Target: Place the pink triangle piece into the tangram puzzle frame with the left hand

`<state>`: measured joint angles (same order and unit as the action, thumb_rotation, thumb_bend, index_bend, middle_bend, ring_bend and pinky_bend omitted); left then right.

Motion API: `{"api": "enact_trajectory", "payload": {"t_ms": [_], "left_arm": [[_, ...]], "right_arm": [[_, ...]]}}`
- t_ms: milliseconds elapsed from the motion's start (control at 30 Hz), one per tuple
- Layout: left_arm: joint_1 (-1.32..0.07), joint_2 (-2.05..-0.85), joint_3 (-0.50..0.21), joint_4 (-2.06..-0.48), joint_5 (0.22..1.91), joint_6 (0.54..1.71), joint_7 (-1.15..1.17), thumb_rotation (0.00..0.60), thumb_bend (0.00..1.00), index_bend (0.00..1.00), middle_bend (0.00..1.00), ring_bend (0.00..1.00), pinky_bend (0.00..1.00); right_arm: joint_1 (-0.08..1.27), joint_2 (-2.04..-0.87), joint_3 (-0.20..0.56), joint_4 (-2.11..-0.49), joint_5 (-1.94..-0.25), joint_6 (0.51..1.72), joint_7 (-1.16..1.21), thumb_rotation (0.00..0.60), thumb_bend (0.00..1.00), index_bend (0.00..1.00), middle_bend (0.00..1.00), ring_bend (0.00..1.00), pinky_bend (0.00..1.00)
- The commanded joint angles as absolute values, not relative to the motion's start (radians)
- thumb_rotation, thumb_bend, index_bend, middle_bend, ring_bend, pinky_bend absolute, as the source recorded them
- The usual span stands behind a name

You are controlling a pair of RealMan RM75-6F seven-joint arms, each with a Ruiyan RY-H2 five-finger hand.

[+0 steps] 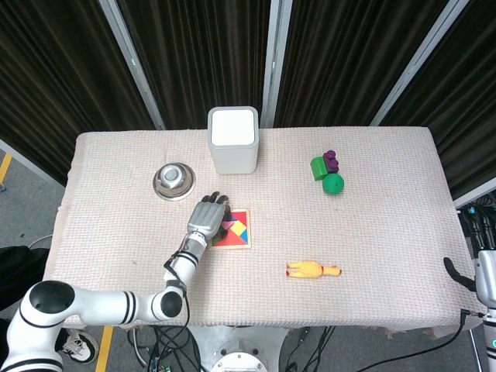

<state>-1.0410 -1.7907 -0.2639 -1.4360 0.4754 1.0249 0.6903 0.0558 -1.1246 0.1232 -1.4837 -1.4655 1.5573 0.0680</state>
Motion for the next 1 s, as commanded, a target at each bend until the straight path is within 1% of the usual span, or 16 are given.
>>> {"api": "enact_trajectory", "payload": {"t_ms": [33,233,867,1000], "left_arm": [[-1.041,-1.795,-0.269,-1.432,0.474,1.030,0.689,0.600,0.36,0.51,0.13,0.00,0.14],[-1.039,-1.804,-0.277,-1.430,0.476,1.040,0.685,0.600,0.36,0.51,0.14,0.00,0.14],[-1.051,-1.838,-0.297,-1.380,0.463,1.021,0.687,0.600,0.36,0.51,0.14,0.00,0.14],[-1.046,-1.838,-0.297,-1.379,0.473,1.017,0.676,0.600,0.36,0.49,0.14,0.00,0.14]], "right_arm": [[0.056,-1.124,0.124,-1.484,-1.466,1.557,0.068,0.600,0.18,0.00,0.00,0.00,0.00],[0.056,-1.125,0.123,-1.483,-1.466,1.554,0.068,0.600,0.18,0.00,0.00,0.00,0.00],[0.052,-1.126,0.125,-1.472,-1.464,1.556,0.085,0.600,0.18,0.00,0.00,0.00,0.00],[0.052,-1.127,0.125,-1.470,-1.463,1.553,0.086,0.600,0.18,0.00,0.00,0.00,0.00]]}}
